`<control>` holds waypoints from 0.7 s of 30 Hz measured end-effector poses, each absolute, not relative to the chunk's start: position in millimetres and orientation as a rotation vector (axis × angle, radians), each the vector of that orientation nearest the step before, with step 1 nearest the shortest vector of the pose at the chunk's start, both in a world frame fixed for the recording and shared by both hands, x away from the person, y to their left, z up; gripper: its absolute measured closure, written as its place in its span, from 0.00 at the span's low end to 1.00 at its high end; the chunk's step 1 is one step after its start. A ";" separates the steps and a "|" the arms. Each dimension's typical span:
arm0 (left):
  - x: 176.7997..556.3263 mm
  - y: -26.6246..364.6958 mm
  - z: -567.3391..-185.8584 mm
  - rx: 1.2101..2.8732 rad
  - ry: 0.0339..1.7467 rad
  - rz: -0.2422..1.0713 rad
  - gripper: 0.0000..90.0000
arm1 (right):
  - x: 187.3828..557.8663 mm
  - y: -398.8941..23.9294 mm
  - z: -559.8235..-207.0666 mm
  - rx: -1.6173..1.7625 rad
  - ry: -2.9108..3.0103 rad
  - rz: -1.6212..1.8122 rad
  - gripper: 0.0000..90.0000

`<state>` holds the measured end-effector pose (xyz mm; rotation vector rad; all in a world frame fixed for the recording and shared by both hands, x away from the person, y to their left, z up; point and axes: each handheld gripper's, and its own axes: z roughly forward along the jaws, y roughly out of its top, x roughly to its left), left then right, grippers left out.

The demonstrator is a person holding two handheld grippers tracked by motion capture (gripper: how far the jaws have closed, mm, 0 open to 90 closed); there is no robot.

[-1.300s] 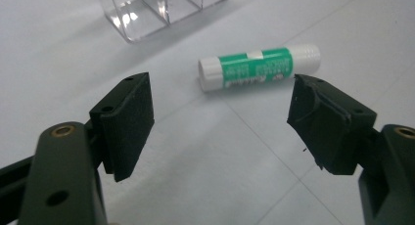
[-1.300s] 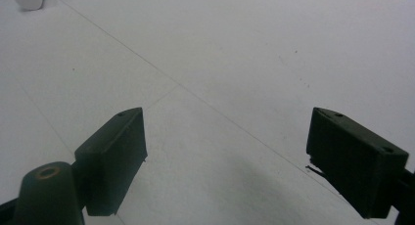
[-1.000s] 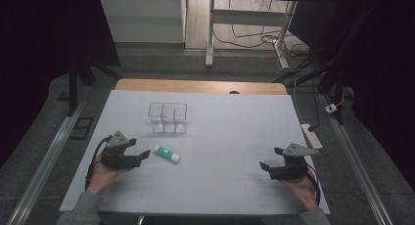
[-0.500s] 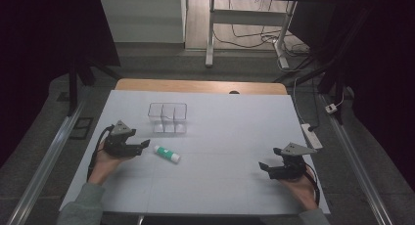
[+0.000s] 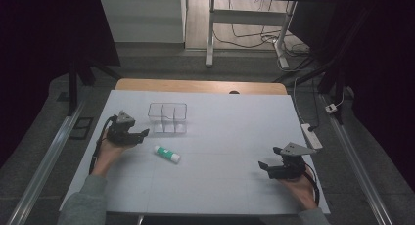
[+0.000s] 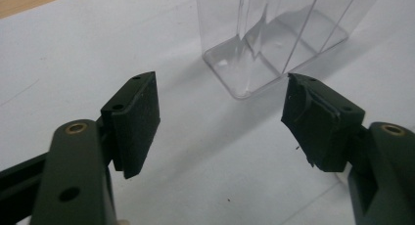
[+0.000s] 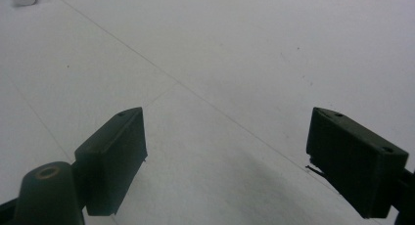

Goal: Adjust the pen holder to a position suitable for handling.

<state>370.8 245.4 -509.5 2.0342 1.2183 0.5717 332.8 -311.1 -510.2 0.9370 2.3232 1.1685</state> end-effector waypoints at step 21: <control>402.5 246.1 -524.4 2.067 1.244 0.544 0.70 | 334.2 -307.8 -514.9 0.947 2.360 1.132 0.17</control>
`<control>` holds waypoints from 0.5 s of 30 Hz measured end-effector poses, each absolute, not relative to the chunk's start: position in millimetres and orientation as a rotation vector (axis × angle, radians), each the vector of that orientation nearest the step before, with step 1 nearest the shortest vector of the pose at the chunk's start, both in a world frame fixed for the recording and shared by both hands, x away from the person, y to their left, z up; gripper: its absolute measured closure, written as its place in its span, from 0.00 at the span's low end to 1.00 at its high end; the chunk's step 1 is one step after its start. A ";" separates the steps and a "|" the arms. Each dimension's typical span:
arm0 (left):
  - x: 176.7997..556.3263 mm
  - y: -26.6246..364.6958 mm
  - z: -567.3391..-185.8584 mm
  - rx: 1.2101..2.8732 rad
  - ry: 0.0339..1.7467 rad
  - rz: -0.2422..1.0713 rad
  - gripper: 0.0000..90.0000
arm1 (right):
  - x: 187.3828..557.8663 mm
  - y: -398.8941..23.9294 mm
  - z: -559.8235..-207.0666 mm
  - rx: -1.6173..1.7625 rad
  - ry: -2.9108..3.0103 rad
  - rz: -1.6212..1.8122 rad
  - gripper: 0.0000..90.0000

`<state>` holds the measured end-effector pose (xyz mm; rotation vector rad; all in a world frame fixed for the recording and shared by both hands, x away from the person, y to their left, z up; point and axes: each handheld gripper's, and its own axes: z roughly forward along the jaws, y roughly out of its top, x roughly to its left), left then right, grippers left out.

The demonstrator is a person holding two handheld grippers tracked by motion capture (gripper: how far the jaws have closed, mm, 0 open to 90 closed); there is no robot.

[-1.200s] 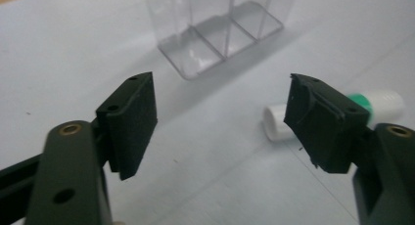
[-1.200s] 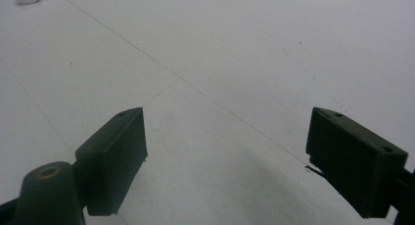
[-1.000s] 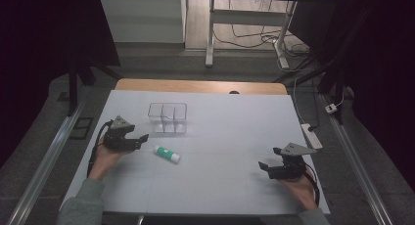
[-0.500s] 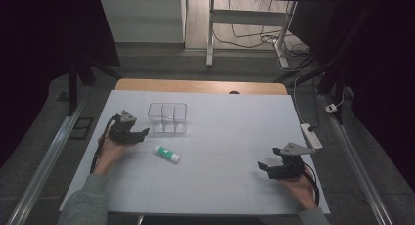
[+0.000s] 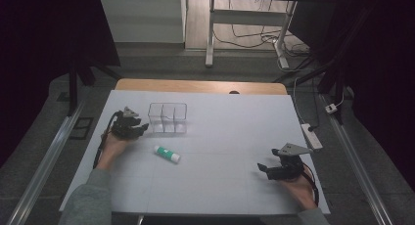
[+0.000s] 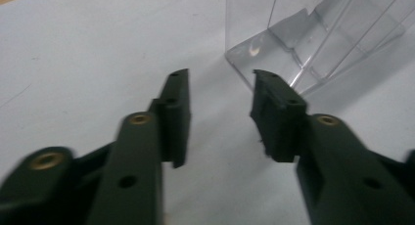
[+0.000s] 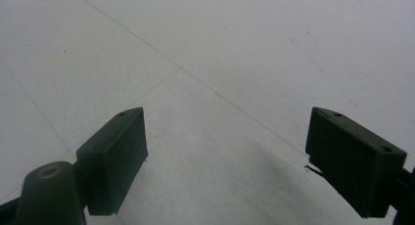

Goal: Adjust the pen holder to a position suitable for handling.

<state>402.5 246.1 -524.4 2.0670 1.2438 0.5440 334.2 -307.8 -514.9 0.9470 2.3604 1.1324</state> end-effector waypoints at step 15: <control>412.3 235.7 -518.4 2.040 1.200 0.526 0.99 | 334.0 -308.9 -514.4 0.947 2.365 1.121 0.18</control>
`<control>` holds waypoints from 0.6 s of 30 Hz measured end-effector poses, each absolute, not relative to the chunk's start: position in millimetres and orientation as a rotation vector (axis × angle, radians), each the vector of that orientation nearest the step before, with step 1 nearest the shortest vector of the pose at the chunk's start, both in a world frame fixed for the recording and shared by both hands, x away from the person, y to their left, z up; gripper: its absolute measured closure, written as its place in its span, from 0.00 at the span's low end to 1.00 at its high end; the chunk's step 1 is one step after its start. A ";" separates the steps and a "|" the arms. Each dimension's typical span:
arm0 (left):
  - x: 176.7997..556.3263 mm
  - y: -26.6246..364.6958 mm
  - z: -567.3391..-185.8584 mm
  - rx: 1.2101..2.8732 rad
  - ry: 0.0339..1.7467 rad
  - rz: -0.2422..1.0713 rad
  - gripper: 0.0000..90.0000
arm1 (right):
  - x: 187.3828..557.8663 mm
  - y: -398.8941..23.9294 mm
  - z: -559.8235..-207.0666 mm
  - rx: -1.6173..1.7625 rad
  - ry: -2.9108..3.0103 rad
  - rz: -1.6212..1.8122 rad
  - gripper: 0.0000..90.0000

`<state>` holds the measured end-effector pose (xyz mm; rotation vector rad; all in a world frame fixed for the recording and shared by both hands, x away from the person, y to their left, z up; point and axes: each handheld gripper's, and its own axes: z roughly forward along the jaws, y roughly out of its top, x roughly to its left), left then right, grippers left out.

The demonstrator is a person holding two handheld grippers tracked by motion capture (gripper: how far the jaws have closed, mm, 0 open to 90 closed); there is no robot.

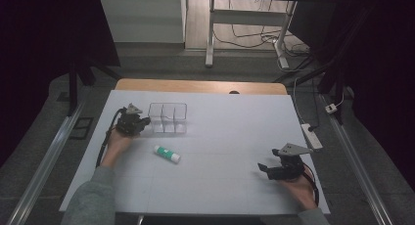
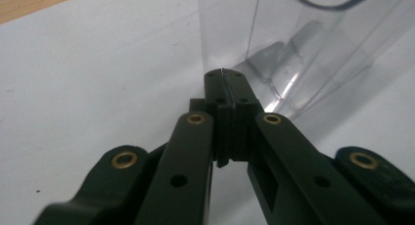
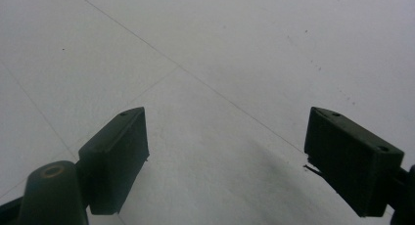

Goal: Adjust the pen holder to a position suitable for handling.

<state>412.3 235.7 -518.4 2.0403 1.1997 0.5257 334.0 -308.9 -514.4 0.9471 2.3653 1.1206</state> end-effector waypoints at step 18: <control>419.2 232.2 -521.9 2.027 1.185 0.496 0.99 | 333.8 -308.8 -514.5 0.943 2.365 1.106 0.18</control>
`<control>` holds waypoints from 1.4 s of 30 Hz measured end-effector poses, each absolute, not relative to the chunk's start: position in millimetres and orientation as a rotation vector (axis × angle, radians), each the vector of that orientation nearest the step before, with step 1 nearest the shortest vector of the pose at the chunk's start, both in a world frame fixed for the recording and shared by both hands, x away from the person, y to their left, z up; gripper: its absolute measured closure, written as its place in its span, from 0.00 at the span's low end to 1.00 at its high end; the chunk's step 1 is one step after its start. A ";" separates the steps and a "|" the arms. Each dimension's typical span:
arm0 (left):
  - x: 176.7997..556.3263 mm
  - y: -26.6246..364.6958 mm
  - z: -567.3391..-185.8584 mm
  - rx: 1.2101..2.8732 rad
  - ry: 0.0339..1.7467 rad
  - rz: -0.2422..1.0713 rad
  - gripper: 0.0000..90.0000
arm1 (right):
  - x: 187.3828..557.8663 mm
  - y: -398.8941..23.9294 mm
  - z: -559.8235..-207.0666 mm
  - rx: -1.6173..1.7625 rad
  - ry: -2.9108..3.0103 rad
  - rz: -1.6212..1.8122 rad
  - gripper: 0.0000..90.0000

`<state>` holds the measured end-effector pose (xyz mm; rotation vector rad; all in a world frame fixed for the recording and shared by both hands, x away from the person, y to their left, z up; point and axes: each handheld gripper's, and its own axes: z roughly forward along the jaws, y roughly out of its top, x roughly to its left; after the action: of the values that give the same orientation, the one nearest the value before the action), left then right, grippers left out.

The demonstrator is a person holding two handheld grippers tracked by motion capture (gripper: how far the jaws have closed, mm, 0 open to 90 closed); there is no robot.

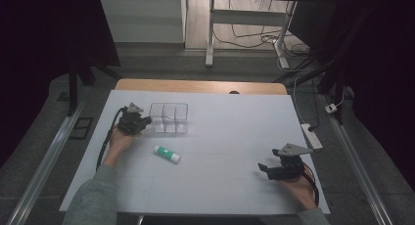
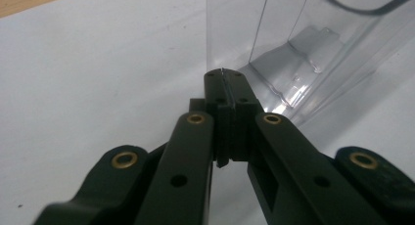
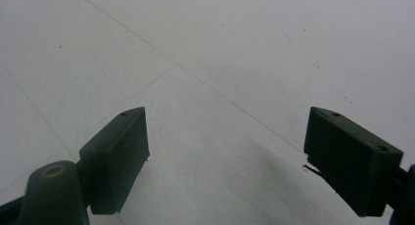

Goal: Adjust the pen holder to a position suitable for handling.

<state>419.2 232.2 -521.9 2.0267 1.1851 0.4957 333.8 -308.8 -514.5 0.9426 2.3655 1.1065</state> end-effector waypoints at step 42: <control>436.0 183.0 -518.2 2.066 1.106 0.415 0.99 | 332.5 -309.3 -513.3 0.924 2.349 1.098 0.21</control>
<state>436.0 183.0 -518.2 2.0662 1.1059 0.4150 332.5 -309.3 -513.3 0.9238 2.3486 1.0983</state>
